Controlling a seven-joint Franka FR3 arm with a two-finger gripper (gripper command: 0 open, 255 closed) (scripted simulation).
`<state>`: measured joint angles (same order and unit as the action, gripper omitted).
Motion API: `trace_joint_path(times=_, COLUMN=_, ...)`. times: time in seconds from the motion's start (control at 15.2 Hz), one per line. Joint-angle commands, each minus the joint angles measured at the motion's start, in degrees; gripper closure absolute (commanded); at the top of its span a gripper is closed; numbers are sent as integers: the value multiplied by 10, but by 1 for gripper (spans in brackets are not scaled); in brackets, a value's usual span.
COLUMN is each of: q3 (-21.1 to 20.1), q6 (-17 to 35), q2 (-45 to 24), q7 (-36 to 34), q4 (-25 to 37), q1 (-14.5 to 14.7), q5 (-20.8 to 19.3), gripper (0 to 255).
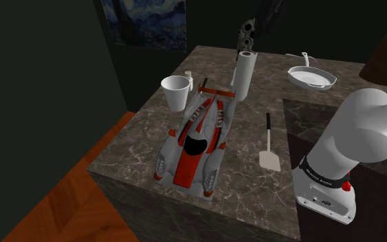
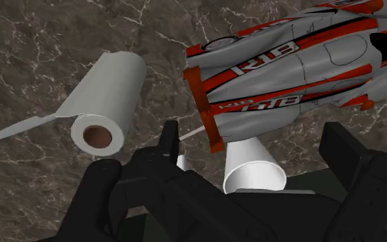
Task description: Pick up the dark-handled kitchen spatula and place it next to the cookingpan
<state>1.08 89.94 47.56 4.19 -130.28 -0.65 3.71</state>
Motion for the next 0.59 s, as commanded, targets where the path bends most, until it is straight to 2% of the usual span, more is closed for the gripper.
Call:
trace_joint_path(times=0.0, q3=0, q6=0, q2=0, q7=0, q4=0, q1=0, q5=0, gripper=0)
trace_joint_path(times=0.53, q3=-89, q6=76, q2=52, q7=-220, q4=-164, q1=-90, q5=-11, gripper=0)
